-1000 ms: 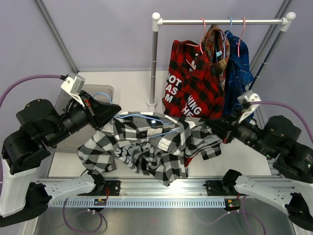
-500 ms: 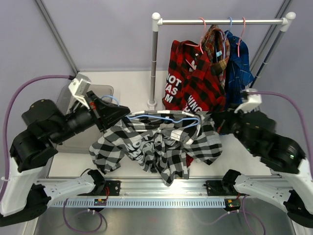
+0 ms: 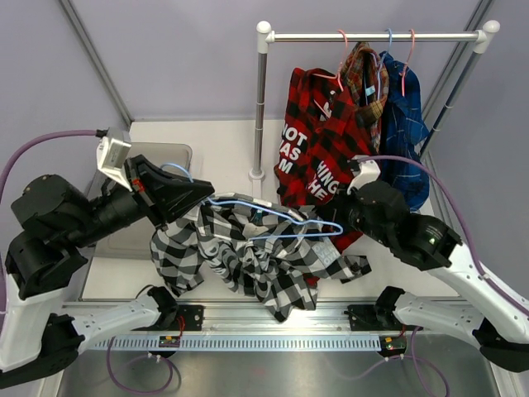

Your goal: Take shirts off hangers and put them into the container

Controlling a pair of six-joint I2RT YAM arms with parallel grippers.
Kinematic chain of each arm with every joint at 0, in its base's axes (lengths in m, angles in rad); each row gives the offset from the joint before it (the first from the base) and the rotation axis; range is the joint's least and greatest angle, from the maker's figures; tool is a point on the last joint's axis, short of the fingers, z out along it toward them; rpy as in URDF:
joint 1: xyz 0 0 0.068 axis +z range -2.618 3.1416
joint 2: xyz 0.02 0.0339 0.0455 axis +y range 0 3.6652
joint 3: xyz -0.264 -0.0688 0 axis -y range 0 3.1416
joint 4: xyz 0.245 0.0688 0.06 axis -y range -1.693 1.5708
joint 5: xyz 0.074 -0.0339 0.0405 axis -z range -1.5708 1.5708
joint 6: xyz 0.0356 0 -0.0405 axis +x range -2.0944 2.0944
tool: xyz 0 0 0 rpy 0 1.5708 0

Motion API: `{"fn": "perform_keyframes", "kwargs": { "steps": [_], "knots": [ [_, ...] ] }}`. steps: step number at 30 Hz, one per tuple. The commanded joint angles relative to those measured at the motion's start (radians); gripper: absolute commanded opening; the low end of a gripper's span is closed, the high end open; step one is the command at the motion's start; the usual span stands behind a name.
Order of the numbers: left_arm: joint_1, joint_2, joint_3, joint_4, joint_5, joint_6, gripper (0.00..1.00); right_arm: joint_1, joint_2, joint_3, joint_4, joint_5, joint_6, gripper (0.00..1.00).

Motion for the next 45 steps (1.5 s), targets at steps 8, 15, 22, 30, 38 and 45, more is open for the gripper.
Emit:
{"fn": "perform_keyframes", "kwargs": {
  "steps": [8, 15, 22, 30, 38, 45],
  "knots": [
    [0.000, 0.142, 0.068, -0.060, -0.084, 0.076, 0.00, 0.009, -0.053, 0.522, -0.294, 0.056, -0.269, 0.99],
    [0.000, 0.173, 0.094, -0.080, -0.042, 0.082, 0.00, 0.007, 0.082, 0.690, -0.297, -0.547, -0.343, 0.94],
    [0.001, 0.208, 0.104, -0.063, 0.031, 0.068, 0.00, 0.009, 0.142, 0.546, -0.236, -0.699, -0.409, 0.81],
    [0.001, 0.216, 0.116, -0.058, 0.063, 0.058, 0.00, 0.007, 0.205, 0.560, -0.228, -0.733, -0.443, 0.70],
    [0.001, 0.234, 0.127, -0.055, 0.081, 0.050, 0.00, 0.010, 0.179, 0.512, -0.202, -0.733, -0.435, 0.06],
    [0.000, 0.169, 0.125, -0.086, -0.032, 0.022, 0.60, 0.018, 0.120, 0.475, -0.170, -0.611, -0.366, 0.00]
  ]
}}
